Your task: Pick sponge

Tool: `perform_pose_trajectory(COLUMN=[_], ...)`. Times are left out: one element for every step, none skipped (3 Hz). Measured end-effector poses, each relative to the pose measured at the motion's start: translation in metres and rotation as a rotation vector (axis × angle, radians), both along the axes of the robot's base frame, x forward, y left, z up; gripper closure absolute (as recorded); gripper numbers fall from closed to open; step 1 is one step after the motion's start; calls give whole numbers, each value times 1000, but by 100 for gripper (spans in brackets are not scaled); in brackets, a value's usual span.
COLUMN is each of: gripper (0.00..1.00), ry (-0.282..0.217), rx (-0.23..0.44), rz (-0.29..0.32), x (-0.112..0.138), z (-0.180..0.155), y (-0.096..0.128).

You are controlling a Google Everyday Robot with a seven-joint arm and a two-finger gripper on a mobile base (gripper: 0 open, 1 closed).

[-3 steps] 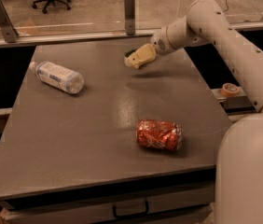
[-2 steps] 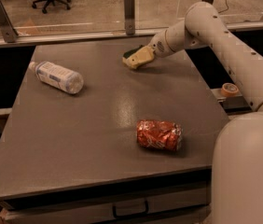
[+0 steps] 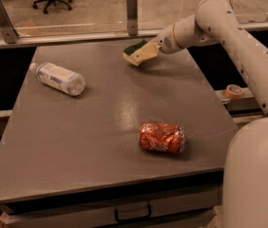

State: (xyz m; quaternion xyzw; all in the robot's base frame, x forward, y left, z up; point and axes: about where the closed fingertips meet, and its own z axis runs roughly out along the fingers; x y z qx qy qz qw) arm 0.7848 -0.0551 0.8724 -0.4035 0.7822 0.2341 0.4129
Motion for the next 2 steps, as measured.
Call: perform_pose_trajectory(gripper=[95,100], ry=[-63,-84], rx=[78,206], rz=[142,365], x=[-35,-81], z=[56,107], y=[15,49])
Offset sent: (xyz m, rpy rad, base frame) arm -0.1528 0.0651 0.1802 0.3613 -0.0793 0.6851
